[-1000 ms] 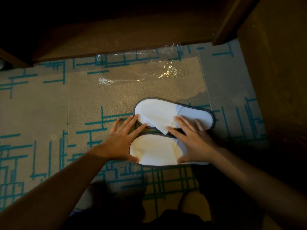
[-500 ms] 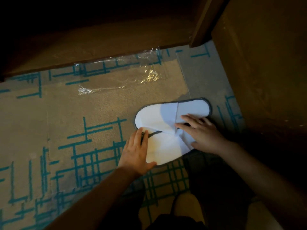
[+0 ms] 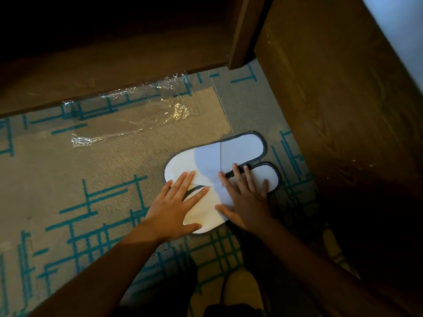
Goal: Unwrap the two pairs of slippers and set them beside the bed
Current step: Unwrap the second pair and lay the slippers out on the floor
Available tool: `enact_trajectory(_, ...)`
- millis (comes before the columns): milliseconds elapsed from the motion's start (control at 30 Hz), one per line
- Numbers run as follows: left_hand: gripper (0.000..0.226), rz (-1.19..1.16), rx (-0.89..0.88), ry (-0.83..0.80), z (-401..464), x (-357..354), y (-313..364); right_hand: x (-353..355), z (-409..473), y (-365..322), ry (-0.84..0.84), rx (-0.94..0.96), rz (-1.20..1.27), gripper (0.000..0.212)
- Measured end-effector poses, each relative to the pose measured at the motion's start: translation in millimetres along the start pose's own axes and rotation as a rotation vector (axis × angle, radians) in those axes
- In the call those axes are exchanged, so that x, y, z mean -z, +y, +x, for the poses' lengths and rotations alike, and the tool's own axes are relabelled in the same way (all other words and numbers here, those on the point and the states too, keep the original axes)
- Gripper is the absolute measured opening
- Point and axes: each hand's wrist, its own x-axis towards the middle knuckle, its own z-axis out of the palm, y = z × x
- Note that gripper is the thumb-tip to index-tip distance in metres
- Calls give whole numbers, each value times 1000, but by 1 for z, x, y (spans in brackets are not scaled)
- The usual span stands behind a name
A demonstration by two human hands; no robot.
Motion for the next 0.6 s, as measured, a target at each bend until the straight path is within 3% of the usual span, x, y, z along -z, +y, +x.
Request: enact_trajectory(600, 96, -37, 86, 3, 18, 13, -14, 30, 36, 12, 40, -17, 18, 80)
